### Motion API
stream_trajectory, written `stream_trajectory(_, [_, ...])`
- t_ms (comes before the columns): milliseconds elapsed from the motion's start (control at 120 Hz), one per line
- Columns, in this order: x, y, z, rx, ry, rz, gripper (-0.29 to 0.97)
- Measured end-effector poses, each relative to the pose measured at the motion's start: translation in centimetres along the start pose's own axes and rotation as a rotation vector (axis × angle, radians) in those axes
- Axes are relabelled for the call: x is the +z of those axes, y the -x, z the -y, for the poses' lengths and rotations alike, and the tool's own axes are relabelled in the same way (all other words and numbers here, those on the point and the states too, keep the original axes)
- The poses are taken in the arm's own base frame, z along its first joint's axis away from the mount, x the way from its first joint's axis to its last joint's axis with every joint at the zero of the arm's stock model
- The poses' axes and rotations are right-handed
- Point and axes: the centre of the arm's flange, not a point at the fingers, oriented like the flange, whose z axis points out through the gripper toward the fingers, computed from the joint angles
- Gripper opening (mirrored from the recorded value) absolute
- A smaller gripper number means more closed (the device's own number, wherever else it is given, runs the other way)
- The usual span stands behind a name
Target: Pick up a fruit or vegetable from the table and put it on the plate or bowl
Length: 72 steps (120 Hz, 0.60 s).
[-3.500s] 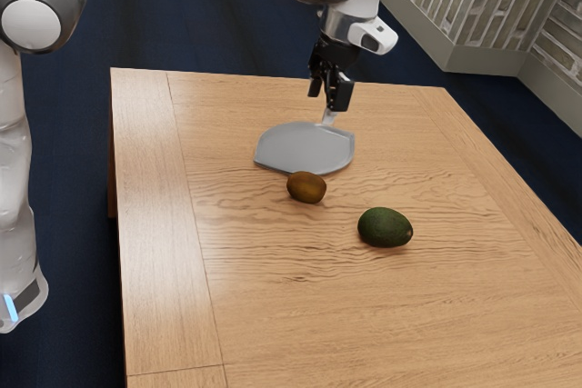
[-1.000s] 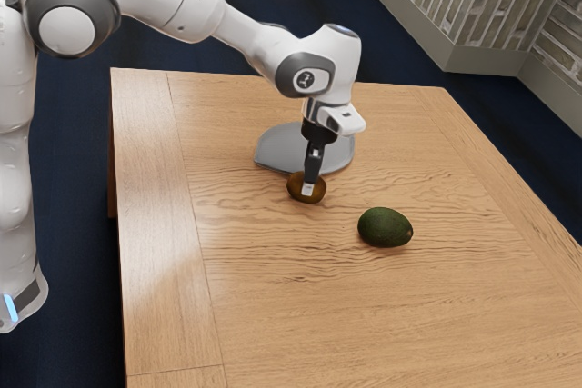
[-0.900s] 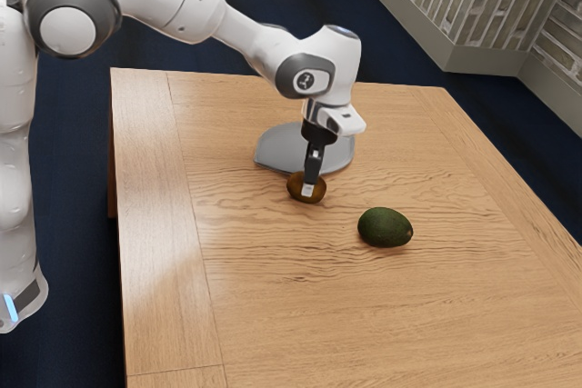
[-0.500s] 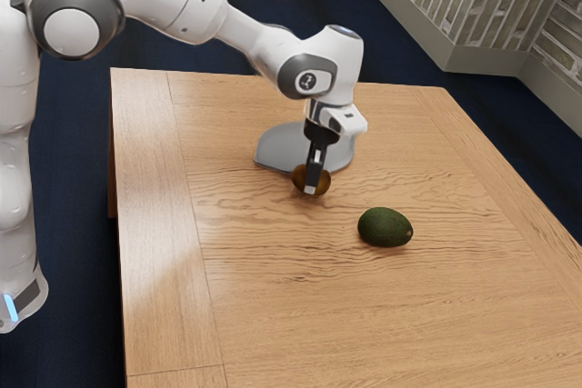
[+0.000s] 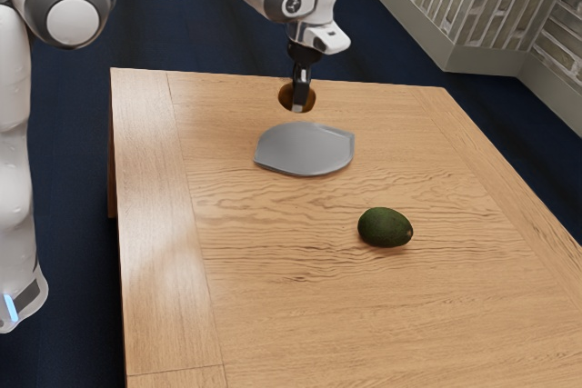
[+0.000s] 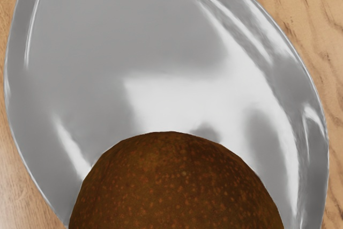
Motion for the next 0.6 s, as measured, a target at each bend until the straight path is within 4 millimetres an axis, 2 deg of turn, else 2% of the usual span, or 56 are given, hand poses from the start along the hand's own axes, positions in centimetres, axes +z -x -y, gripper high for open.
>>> stream_trajectory(108, [0.2,-1.1,-2.1,0.045,0.006,0.006,0.23])
stream_trajectory(217, [0.2,-1.1,-2.0,0.049,0.008,0.01,0.23])
stream_trajectory(292, [0.3,-0.8,-1.6,0.042,0.012,0.013,0.41])
stream_trajectory(367, [0.3,-0.5,-1.2,0.038,0.016,0.014,0.52])
stream_trajectory(600, [0.3,-0.6,-1.5,0.053,0.021,0.017,0.65])
